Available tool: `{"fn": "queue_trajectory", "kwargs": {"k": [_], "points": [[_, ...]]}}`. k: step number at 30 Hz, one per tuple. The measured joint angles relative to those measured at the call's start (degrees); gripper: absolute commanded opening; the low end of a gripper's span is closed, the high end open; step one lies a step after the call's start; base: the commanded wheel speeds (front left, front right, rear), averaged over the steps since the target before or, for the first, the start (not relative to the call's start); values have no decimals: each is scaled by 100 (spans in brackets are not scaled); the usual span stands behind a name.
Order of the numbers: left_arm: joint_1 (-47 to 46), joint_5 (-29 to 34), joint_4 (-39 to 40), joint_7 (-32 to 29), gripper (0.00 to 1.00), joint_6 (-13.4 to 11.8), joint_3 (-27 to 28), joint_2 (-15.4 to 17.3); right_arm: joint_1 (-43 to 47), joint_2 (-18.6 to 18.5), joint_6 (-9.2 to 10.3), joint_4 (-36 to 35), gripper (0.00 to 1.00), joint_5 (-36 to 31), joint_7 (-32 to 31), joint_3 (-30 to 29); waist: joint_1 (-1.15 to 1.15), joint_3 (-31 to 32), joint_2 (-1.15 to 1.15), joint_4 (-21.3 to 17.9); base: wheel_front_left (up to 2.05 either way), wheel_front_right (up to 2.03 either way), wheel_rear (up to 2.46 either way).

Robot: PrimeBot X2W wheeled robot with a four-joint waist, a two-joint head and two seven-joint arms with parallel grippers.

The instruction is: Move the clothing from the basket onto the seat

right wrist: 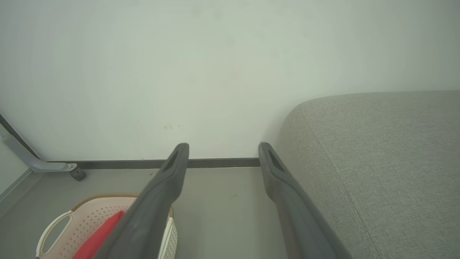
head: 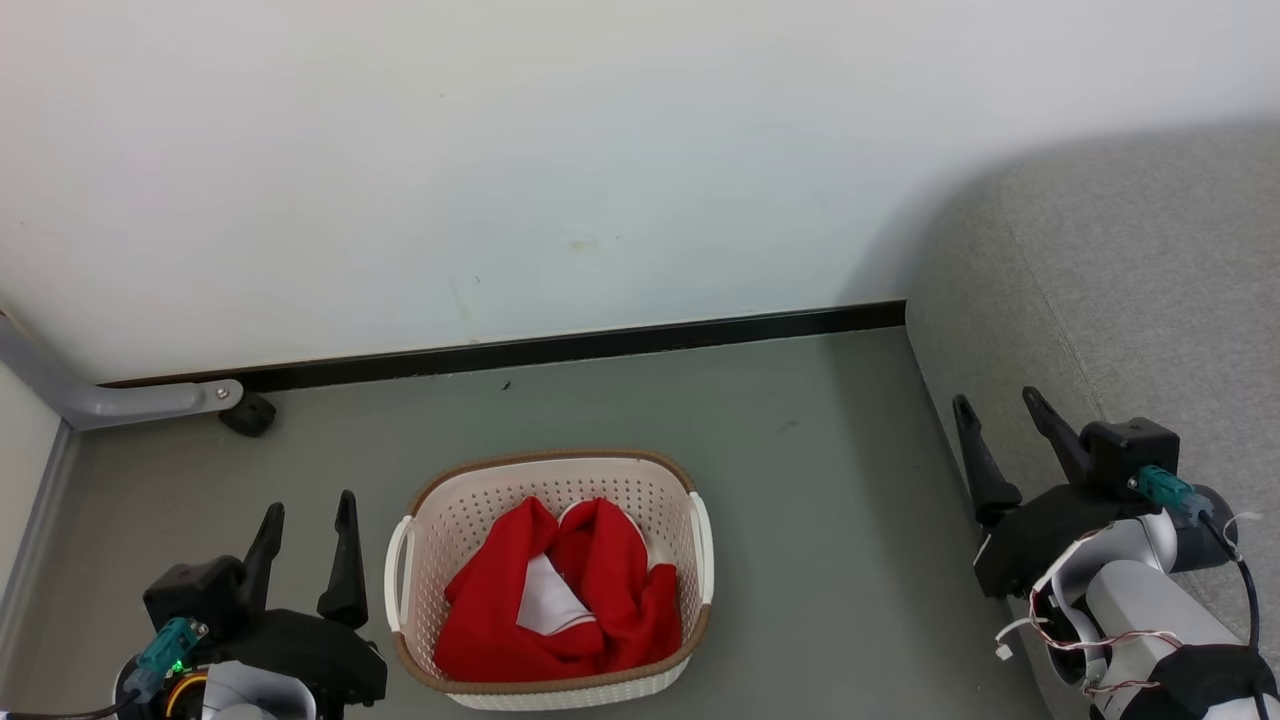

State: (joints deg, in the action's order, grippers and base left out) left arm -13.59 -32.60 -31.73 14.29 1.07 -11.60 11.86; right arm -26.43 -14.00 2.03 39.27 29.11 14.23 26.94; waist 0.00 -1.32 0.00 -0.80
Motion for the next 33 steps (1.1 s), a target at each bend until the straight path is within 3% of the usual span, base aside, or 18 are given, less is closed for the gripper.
{"fn": "queue_trajectory", "kwargs": {"k": [33], "points": [[-215,274,114,0,100,305,67,-266,-137,64,9,-359,100,-134,4,-151,1,-952,0,7,0,0,0]]}}
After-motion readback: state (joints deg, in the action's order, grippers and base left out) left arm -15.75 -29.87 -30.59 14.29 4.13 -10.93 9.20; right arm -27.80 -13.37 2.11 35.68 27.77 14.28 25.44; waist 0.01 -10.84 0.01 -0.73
